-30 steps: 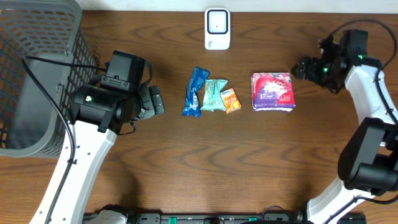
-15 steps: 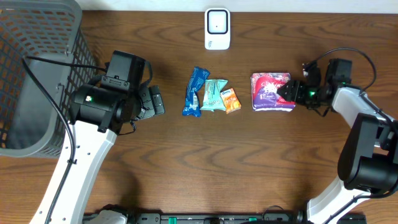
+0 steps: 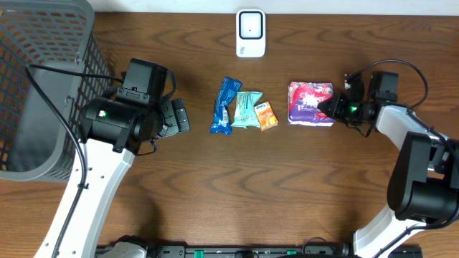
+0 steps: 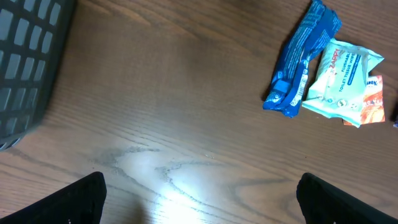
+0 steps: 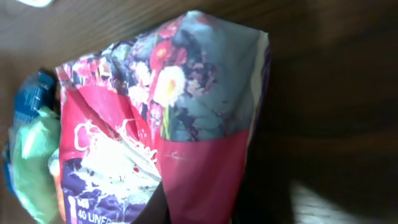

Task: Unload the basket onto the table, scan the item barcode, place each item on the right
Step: 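Raise the liners pack over the scanner with the right gripper, then carry the liners right and drop them at the table's right edge, then reach the right gripper to the orange Kleenex pack and grasp it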

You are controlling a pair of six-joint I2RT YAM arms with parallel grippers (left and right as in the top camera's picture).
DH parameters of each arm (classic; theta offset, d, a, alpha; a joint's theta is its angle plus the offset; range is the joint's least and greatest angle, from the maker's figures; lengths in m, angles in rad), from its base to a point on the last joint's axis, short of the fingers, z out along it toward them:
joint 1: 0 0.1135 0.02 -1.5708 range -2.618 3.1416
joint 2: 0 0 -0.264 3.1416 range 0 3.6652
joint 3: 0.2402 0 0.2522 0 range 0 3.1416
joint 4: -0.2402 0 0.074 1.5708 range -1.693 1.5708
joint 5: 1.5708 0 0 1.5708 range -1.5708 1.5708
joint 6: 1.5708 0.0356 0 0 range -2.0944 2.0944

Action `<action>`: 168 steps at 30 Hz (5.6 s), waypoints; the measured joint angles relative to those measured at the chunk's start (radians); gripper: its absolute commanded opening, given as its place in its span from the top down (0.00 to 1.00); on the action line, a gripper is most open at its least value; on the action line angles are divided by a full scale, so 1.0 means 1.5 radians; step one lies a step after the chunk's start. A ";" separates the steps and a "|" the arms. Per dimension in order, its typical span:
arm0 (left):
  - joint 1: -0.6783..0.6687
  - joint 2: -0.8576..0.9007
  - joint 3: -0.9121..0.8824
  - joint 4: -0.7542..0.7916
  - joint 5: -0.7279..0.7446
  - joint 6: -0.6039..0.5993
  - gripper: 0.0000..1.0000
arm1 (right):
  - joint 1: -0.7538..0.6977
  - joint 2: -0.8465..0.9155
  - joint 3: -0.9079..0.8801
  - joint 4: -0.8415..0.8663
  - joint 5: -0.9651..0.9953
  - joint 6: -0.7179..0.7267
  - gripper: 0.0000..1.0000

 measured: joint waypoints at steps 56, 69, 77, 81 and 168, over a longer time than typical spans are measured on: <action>0.000 0.000 0.000 0.000 0.000 0.000 0.02 | 0.268 0.211 0.499 0.130 0.333 0.344 0.99; 0.000 0.000 0.000 0.000 0.000 0.000 0.02 | -0.052 0.132 0.517 -0.230 0.364 0.213 0.98; 0.000 0.000 0.000 0.000 0.000 0.000 0.02 | -0.256 0.093 0.520 -0.350 0.436 0.131 0.99; 0.000 0.000 0.000 0.000 0.000 0.000 0.02 | -0.325 0.093 0.519 -0.350 0.436 0.124 0.99; 0.000 0.000 0.000 0.000 0.000 0.000 0.02 | 0.287 0.067 0.192 -0.230 0.175 -0.141 0.42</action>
